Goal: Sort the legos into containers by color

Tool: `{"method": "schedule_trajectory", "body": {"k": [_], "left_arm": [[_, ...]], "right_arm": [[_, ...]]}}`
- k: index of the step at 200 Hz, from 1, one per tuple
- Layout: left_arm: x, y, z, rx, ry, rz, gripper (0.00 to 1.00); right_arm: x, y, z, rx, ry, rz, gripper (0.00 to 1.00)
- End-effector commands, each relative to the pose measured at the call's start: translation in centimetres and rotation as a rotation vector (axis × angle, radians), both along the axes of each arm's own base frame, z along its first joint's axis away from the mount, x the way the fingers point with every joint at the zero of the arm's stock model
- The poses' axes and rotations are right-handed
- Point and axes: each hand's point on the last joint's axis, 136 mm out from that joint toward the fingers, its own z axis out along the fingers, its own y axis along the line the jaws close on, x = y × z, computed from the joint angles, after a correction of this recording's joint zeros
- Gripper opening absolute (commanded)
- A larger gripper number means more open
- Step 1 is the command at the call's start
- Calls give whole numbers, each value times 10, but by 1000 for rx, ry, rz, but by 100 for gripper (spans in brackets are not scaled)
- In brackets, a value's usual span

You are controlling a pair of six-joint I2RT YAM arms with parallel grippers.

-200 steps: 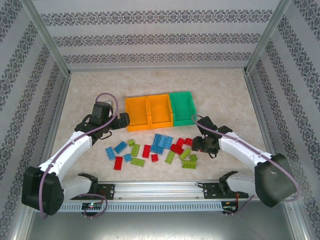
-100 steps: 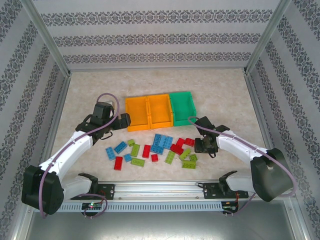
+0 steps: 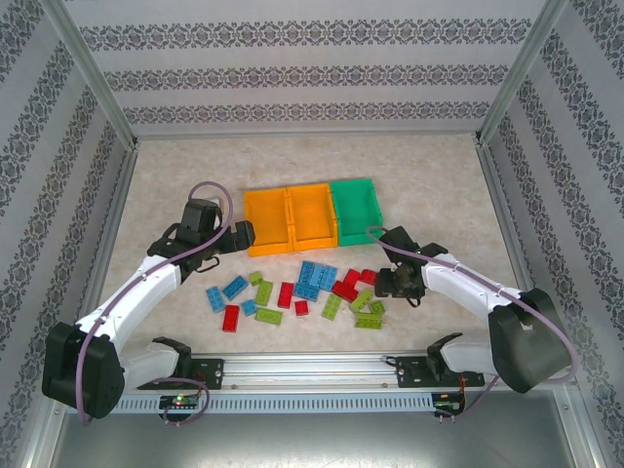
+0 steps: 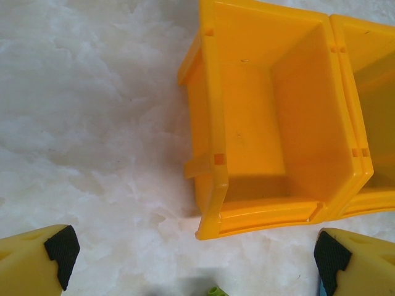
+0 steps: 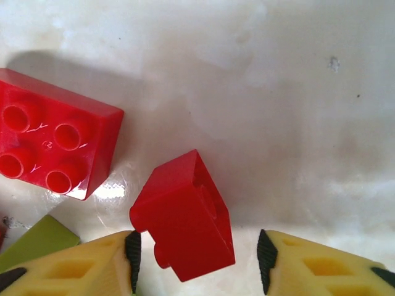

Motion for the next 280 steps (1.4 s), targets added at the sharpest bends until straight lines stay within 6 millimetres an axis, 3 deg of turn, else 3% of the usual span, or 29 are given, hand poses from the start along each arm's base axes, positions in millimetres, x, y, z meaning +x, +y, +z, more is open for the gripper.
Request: {"method": "schedule_trajectory", "body": {"k": [1,34,84,105,124,169,206,221,242,280], "left_arm": [[2,-4,1,13,-20,-25,100],[1,-4,0,14,-16,-24,99],[0,-2,1,27,-16,-22,99],[-1,-2,0,27,-15,-21,100],[-2,-1,-2,29,-10,-19,99],[-11,5,-8,45,19,-2,99],[-25,15,-14,54,44,44,99],[-32,18,-18,54,64,61,100],[-38,17,-23,41,89,64,100],[-44,6,-27,17,128,25,100]], "right_arm": [[11,4,5,-7,-25,23,61],[16,9,0,-16,2,40,52],[15,4,-2,-54,14,29,26],[14,1,6,-58,-6,24,19],[22,6,25,-29,-60,14,17],[76,42,93,155,-280,16,17],[134,70,124,306,-367,-2,19],[156,76,126,309,-387,-6,20],[183,76,113,270,-362,-20,20],[205,84,78,227,-263,-23,25]]}}
